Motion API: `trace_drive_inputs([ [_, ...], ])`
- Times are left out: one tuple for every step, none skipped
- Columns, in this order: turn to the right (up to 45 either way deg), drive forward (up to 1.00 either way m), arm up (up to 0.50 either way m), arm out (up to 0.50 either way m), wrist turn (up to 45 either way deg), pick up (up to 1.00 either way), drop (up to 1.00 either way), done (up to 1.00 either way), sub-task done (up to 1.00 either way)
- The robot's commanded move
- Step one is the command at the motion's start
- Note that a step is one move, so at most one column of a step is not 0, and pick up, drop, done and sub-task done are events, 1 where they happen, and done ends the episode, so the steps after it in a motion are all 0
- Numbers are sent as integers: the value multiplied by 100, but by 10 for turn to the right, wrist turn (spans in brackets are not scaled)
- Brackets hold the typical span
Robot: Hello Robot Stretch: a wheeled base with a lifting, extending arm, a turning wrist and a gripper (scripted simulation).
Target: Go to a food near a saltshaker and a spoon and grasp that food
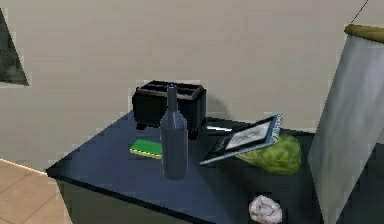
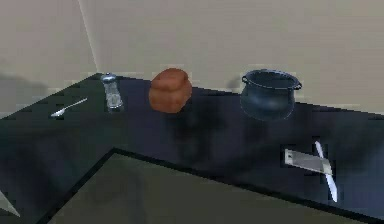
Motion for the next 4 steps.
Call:
trace_drive_inputs([
  [0, 0, 50, 0, 0, 0, 0, 0, 0],
  [0, 0, 38, 0, 0, 0, 0, 0, 0],
  [0, 0, 0, 48, 0, 0, 0, 0, 0],
  [0, 0, 0, 0, 450, 0, 0, 0, 0],
])
